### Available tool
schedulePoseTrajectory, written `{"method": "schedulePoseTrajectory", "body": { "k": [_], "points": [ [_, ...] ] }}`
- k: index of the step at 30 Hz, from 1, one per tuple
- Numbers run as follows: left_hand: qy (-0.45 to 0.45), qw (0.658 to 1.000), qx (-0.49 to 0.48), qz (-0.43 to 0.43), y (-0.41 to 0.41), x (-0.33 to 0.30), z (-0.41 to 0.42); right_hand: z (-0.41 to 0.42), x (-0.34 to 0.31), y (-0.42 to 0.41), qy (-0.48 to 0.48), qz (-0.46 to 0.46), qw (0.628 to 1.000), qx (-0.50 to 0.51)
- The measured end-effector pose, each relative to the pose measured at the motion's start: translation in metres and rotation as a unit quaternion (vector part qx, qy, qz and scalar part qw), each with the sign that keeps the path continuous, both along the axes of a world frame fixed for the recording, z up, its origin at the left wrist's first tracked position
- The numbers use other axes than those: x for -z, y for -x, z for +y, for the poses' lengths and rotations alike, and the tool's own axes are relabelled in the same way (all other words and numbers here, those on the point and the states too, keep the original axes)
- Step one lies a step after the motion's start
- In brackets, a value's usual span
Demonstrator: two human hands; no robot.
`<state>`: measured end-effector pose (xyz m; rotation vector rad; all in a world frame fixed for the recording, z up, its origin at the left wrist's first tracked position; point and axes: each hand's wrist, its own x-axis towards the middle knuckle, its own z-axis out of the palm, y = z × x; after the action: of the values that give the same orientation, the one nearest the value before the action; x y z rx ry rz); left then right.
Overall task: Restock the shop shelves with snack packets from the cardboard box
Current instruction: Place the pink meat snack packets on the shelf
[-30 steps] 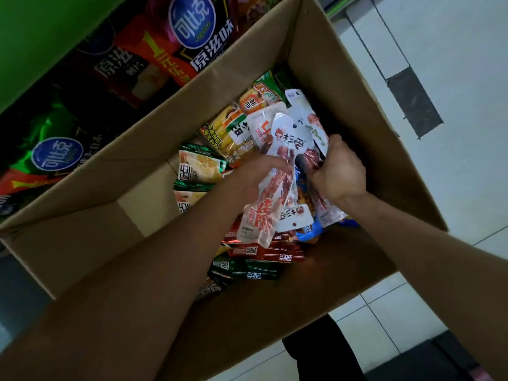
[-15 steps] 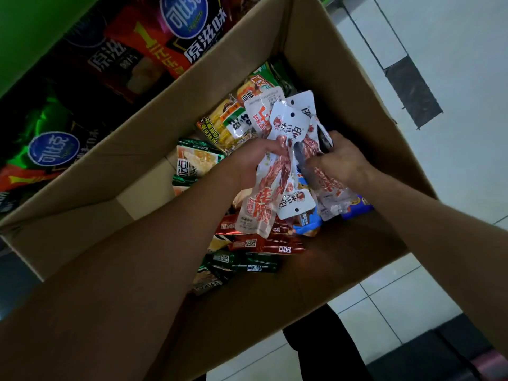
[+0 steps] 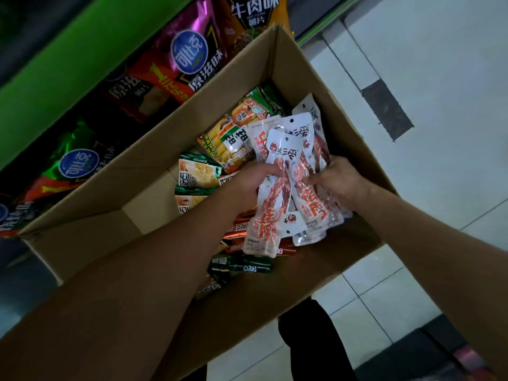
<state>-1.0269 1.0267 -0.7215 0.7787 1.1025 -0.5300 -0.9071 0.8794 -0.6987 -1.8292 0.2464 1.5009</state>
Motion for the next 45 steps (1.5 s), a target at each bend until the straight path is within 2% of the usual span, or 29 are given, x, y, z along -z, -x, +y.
{"method": "schedulePoseTrajectory", "body": {
  "k": [6,10,15,20,24,29,35,41,45],
  "points": [
    [-0.001,0.999,0.031,-0.025,0.012,-0.069,0.009,-0.011,-0.078,0.017,-0.047,0.060,0.996,0.054],
    [-0.024,0.998,0.045,-0.038,0.016,-0.157,0.019,-0.004,-0.154,0.033,-0.069,0.066,0.991,0.090],
    [-0.048,0.995,0.071,-0.060,0.028,-0.278,0.034,0.010,-0.266,0.040,-0.112,0.049,0.989,0.082],
    [-0.039,0.995,0.069,-0.061,0.035,-0.411,0.039,0.017,-0.389,0.040,-0.137,0.036,0.989,0.046],
    [-0.032,0.993,0.027,-0.112,0.047,-0.503,0.034,0.020,-0.478,0.046,-0.173,0.017,0.985,0.024],
    [-0.083,0.981,-0.051,-0.170,0.065,-0.600,0.029,0.024,-0.575,0.053,-0.231,-0.030,0.973,-0.010],
    [-0.096,0.963,-0.033,-0.251,0.098,-0.696,0.037,0.039,-0.666,0.071,-0.280,-0.077,0.955,-0.062],
    [-0.145,0.942,-0.079,-0.292,0.147,-0.769,0.060,0.079,-0.732,0.104,-0.351,-0.079,0.923,-0.135],
    [-0.191,0.922,-0.101,-0.321,0.187,-0.805,0.078,0.110,-0.766,0.135,-0.363,-0.104,0.907,-0.187]
  ]
}}
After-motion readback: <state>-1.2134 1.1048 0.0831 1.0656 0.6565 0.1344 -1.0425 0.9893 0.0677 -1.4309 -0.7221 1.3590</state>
